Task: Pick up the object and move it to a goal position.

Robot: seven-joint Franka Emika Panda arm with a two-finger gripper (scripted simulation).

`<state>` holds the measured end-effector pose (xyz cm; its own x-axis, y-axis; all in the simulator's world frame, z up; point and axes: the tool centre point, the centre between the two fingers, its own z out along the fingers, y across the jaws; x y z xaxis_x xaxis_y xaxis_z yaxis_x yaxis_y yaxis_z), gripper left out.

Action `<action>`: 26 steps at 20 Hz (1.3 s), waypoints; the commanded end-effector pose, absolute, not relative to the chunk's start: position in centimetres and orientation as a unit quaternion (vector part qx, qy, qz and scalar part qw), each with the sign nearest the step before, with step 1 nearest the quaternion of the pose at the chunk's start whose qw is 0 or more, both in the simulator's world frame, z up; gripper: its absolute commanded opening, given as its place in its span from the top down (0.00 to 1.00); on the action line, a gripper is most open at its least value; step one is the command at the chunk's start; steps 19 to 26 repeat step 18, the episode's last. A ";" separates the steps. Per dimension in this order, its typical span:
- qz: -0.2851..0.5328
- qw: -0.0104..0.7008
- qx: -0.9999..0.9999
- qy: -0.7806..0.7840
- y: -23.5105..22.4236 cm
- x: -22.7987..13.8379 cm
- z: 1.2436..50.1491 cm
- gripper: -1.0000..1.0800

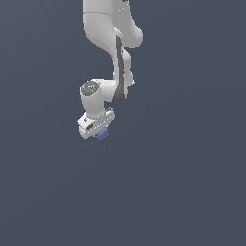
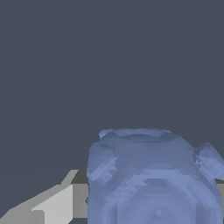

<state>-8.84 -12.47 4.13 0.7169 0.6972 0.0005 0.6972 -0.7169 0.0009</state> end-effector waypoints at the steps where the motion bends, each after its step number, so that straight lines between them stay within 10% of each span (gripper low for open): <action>1: 0.000 0.001 0.927 0.376 -14.6 -8.6 4.2 1.00; 26: 0.000 0.000 0.927 0.376 -23.5 -6.8 4.2 1.00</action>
